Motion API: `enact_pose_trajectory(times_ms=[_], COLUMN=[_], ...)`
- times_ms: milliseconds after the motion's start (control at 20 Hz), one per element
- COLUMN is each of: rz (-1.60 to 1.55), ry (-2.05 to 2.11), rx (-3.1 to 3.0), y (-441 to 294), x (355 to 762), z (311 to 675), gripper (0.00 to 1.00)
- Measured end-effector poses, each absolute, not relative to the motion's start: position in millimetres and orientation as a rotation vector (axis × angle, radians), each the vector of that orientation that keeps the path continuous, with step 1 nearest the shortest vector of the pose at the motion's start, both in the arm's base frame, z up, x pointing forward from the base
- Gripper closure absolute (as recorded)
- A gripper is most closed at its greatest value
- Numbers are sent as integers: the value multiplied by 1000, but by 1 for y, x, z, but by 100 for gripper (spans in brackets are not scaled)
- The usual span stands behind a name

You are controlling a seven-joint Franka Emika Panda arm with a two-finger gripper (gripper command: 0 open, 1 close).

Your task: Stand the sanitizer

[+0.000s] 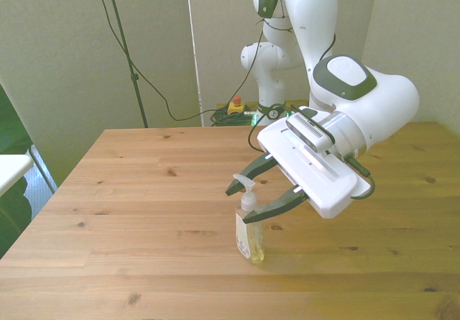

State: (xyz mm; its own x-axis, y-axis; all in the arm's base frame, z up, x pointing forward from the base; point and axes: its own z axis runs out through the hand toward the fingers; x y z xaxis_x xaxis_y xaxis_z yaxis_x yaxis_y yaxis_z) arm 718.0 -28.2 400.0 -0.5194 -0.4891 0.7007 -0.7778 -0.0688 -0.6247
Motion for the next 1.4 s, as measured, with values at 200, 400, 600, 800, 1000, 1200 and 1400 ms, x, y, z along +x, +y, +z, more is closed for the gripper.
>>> enact_pose_trajectory(times_ms=[200,400,600,800,1000,1200,1400], rz=[1616,1603,1598,1592,1527,1382,1191], ry=[-1948,-1947,-1968,-2015,-2095,-2106,-2039], rx=[1380,1398,1444,1490,1656,1919,2155], y=[-29,-27,-16,-5,7,24,29], x=[718,715,708,684,653,612,568], z=[398,390,394,418,433,449,458], gripper=[0,0,0,0,0,0,0])
